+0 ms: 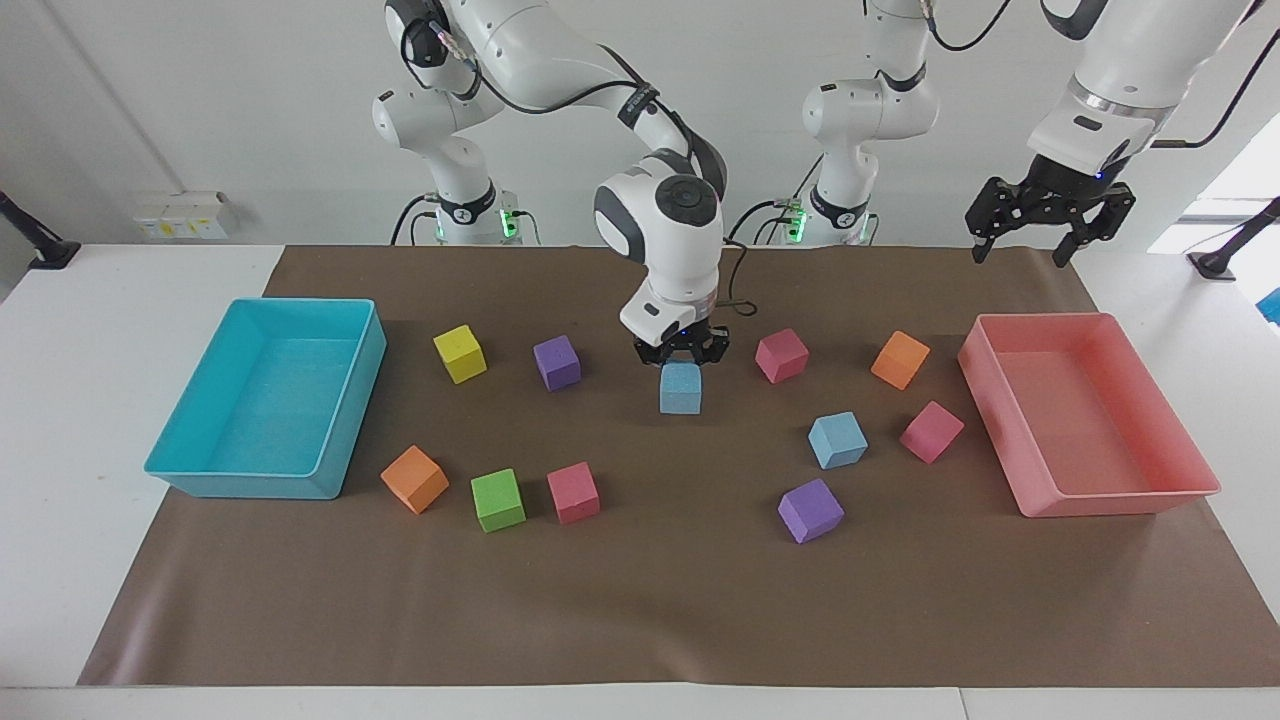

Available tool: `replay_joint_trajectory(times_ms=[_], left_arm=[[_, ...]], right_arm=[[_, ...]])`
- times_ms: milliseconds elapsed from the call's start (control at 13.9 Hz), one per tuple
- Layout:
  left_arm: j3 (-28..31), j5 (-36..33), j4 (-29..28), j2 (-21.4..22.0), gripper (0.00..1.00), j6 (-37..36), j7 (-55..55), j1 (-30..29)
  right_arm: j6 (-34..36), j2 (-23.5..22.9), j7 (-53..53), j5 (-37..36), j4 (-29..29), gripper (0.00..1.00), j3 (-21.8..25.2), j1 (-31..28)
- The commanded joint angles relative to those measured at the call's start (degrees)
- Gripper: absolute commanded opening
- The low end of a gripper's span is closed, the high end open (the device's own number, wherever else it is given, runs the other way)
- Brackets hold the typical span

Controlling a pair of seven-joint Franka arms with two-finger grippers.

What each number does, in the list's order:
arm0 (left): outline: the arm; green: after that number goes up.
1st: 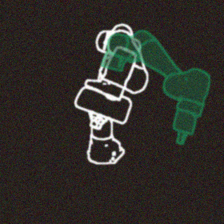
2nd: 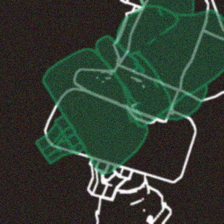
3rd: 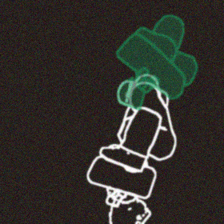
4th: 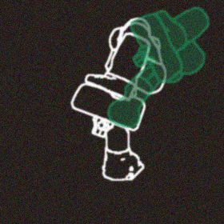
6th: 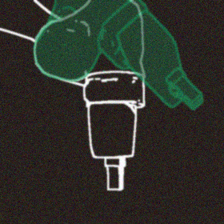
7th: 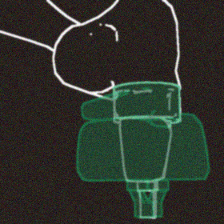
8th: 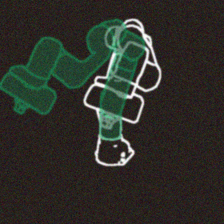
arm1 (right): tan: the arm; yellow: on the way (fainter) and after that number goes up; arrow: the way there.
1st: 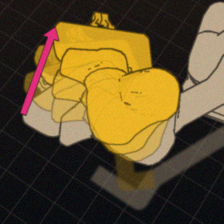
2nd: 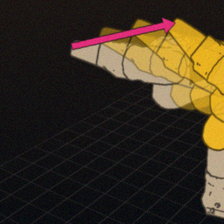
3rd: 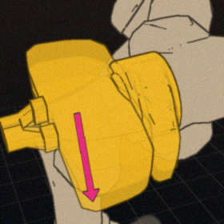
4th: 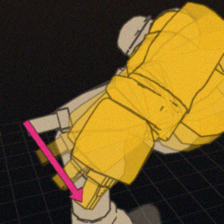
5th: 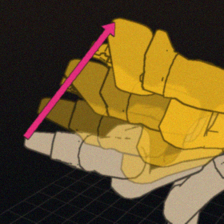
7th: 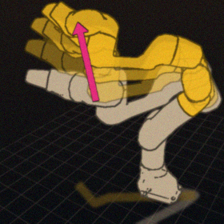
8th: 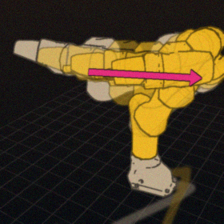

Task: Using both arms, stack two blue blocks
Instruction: 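Carry the blue cube with the right gripper toward the table center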

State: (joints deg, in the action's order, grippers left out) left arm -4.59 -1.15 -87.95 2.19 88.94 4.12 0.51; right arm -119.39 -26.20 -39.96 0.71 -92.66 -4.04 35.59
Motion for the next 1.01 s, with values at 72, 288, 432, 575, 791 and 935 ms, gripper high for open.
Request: replay_joint_trajectory(times_ms=[72,288,432,575,791,935], left_arm=[[-0.4,0.4,-0.4,0.7,1.00,-0.7,0.3,-0.8],[-0.4,0.4,-0.4,0.7,1.00,-0.7,0.3,-0.8],[-0.4,0.4,-0.4,0.7,1.00,-0.7,0.3,-0.7],[-0.4,0.4,-0.4,0.7,1.00,-0.7,0.3,-0.8],[-0.4,0.4,-0.5,0.7,1.00,-1.3,0.2,-0.8],[-0.4,0.4,-0.4,0.7,1.00,-1.3,0.1,-0.7]], right_arm=[[-1.5,-0.6,-0.9,-1.5,-1.5,0.00,-0.2,-0.3],[-1.6,0.2,-0.1,-2.0,-4.3,0.00,-0.2,-0.9],[-2.9,0.9,0.6,-2.0,-6.0,0.00,-0.2,-0.9],[-5.5,1.8,2.2,-2.0,-8.8,0.00,-0.2,-1.1],[-6.1,1.8,2.8,-2.0,-9.0,0.00,-0.2,-1.1],[-6.0,1.8,3.0,-1.9,-9.1,0.00,-0.2,-1.2]])
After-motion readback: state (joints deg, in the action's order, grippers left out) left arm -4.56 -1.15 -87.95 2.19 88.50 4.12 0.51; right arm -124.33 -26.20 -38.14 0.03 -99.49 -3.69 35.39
